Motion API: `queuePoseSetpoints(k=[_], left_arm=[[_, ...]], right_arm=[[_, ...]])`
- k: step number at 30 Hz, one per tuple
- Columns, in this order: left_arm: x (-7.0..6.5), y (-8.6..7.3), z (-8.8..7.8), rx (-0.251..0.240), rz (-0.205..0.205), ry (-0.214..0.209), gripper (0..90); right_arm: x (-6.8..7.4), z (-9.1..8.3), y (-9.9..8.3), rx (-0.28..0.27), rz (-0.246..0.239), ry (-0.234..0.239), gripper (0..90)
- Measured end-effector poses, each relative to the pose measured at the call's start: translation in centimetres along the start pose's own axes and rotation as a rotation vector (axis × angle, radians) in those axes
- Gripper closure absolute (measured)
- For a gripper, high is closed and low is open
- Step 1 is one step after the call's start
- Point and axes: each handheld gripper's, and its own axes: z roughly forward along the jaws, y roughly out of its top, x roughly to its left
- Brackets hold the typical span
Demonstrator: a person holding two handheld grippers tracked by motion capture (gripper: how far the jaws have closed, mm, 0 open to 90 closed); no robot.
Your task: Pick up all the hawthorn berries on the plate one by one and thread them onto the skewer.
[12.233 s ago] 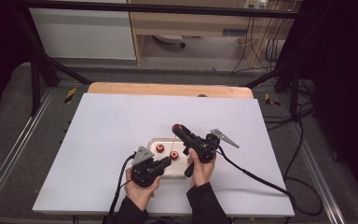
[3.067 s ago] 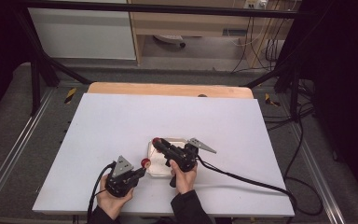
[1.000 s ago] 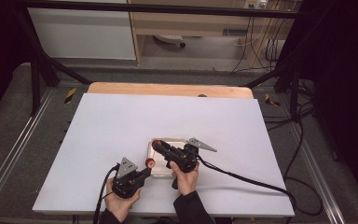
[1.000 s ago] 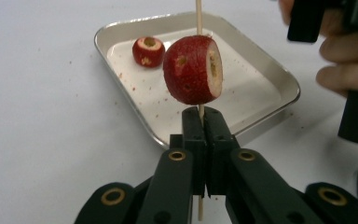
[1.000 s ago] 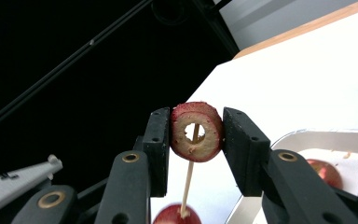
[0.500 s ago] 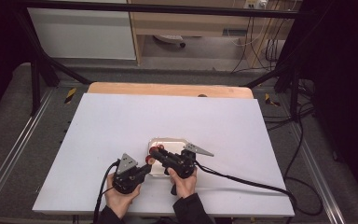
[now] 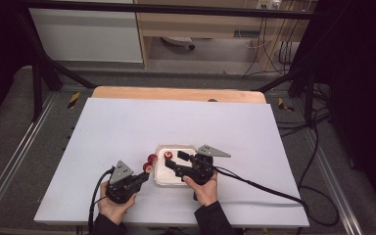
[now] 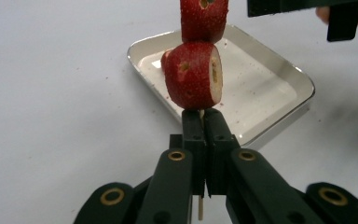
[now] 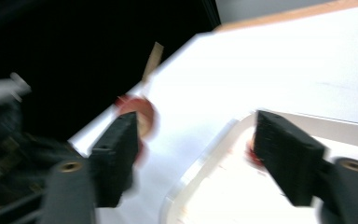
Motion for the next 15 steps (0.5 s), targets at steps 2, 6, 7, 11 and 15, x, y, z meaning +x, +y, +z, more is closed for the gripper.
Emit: queuePoseSetpoints(k=[2,6,7,11,15], left_arm=[[0.5,-0.1,-0.4,0.014,0.011,0.005,88.5],[1.5,-0.5,-1.2,0.043,0.026,0.010,88.5],[1.7,-0.6,-1.4,0.051,0.027,0.009,88.5],[2.2,-0.9,-2.0,0.076,0.046,0.006,88.5],[2.3,-1.0,-2.0,0.094,0.061,0.006,88.4]], right_arm=[[-0.3,-0.2,0.3,0.048,-0.043,-0.023,24.6],[-0.9,-0.4,1.2,0.129,-0.087,-0.057,18.7],[-1.0,-0.4,1.6,0.145,-0.103,-0.067,18.2],[-0.9,0.3,3.2,0.244,-0.166,-0.108,17.2],[-0.7,1.9,4.6,0.366,-0.223,-0.133,18.5]])
